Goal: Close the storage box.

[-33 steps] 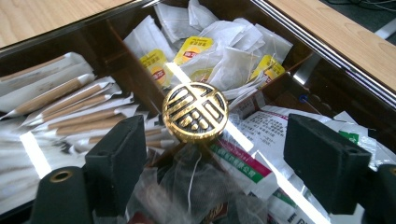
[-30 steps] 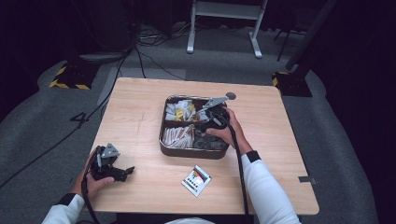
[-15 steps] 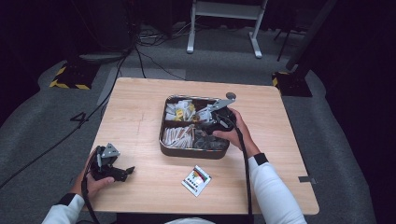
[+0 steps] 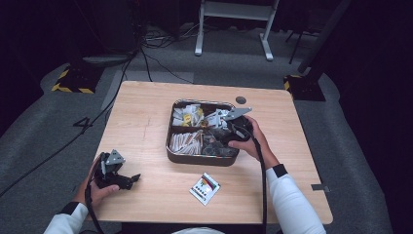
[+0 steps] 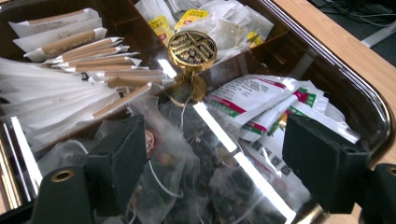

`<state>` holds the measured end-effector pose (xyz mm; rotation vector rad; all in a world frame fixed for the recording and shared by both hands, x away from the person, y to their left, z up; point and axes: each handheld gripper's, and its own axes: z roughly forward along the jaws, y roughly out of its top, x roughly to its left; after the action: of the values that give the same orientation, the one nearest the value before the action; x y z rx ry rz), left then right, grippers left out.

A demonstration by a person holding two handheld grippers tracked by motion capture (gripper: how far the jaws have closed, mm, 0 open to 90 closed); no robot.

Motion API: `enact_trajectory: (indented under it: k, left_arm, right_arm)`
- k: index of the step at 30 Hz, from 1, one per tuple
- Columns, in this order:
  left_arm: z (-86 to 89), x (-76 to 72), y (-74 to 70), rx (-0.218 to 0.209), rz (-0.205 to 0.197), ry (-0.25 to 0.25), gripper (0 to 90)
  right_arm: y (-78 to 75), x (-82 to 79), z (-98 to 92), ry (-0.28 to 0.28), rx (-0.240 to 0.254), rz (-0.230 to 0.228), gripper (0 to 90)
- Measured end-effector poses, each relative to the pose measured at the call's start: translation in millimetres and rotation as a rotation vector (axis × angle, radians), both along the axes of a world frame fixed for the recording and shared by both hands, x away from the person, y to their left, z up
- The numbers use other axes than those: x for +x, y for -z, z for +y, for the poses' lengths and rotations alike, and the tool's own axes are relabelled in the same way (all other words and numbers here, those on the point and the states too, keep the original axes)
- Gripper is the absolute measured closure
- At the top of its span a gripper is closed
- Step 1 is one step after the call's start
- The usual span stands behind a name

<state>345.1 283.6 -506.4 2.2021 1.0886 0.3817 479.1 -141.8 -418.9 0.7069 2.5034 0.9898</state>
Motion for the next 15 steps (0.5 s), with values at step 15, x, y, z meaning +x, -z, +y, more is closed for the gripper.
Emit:
enact_trajectory:
  k: [15]
  left_arm:
    - [0.0,0.0,0.0,0.0,0.0,0.0,0.1]
  right_arm:
    - [1.1,-18.8,-22.6,0.002,-0.057,-0.035,22.3]
